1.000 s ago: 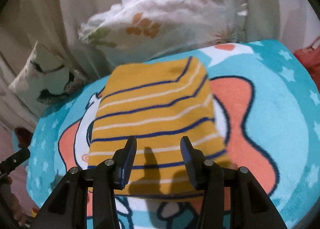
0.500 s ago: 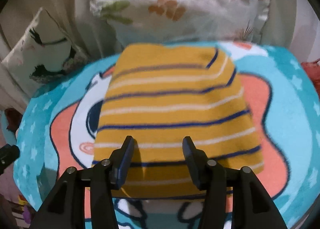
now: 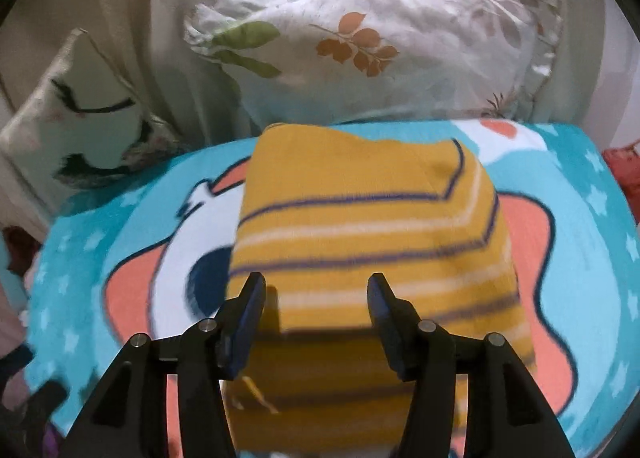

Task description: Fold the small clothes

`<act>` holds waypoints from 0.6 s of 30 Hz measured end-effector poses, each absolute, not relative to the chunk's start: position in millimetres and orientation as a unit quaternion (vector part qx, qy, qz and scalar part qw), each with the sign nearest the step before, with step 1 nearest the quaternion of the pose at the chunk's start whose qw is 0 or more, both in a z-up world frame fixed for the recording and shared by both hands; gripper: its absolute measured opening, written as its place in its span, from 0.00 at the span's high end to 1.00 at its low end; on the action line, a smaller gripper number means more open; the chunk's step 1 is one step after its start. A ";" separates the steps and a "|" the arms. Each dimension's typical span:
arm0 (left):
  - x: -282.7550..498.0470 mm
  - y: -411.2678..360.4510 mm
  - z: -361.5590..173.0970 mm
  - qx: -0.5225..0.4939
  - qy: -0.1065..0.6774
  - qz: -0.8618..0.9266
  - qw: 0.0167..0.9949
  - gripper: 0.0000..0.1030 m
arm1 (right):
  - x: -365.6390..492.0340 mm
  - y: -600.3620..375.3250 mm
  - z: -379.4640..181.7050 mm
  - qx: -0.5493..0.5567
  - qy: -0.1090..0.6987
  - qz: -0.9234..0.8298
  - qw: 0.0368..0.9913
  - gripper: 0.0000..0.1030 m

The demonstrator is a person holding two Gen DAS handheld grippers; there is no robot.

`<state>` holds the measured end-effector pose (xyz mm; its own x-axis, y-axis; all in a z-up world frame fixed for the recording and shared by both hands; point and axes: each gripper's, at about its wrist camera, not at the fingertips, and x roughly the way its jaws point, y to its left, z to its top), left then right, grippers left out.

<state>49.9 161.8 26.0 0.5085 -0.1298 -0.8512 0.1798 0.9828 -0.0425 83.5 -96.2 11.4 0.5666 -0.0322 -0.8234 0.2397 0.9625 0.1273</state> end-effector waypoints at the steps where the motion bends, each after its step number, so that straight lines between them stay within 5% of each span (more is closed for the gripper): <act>1: 50.0 162.8 25.4 0.027 0.489 -0.090 0.867 0.00 | 94.0 -94.3 5.0 0.109 0.467 -0.083 0.874 0.44; 12: 60.1 171.5 3.5 0.011 0.515 -0.092 0.852 0.00 | 51.1 -86.3 -14.2 0.097 0.460 -0.068 0.880 0.35; 15: 61.9 164.3 -1.3 0.005 0.521 -0.101 0.847 0.00 | 31.9 -91.9 -24.7 0.112 0.494 -0.070 0.859 0.23; 18: 60.2 153.5 -2.1 0.006 0.524 -0.108 0.845 0.00 | 11.0 -96.6 -22.2 0.109 0.494 -0.067 0.860 0.27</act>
